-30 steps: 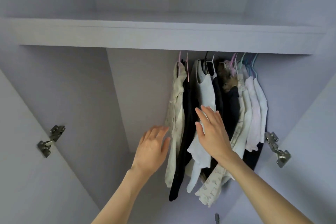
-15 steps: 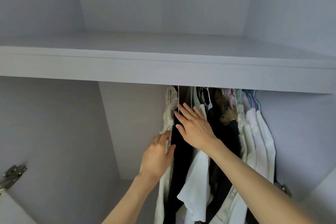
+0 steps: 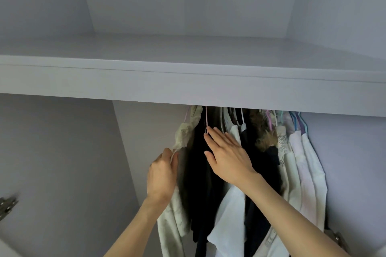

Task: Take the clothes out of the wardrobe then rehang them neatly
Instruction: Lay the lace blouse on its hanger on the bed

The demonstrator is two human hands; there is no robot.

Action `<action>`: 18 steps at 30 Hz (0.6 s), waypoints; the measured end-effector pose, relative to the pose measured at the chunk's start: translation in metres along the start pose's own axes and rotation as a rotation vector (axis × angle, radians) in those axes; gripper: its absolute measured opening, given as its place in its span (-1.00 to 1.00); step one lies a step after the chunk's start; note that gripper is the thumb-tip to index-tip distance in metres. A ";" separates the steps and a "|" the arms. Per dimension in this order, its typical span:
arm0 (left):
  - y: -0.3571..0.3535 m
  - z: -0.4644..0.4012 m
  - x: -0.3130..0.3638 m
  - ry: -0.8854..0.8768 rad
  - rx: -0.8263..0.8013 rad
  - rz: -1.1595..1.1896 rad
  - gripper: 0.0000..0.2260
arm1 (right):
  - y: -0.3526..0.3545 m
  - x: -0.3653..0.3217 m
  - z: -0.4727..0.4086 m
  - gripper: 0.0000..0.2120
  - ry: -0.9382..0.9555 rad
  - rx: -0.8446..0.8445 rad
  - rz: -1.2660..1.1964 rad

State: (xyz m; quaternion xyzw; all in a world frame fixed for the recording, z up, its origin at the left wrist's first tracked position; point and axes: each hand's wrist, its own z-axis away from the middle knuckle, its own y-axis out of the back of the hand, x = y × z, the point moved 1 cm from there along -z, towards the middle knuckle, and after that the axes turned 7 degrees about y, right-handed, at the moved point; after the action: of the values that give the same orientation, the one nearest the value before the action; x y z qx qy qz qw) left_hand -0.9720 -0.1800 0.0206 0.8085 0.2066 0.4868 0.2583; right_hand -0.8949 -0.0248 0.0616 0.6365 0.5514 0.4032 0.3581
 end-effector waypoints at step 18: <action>0.059 0.014 -0.025 -0.093 0.193 0.158 -0.73 | 0.014 -0.053 -0.019 -0.65 -0.033 0.193 -0.601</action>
State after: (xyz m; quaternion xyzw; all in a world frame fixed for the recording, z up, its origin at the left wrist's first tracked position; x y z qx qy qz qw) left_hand -0.9654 -0.2435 0.0345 0.8651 0.1759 0.4453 0.1497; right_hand -0.9099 -0.0791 0.0753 0.4825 0.7447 0.2150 0.4080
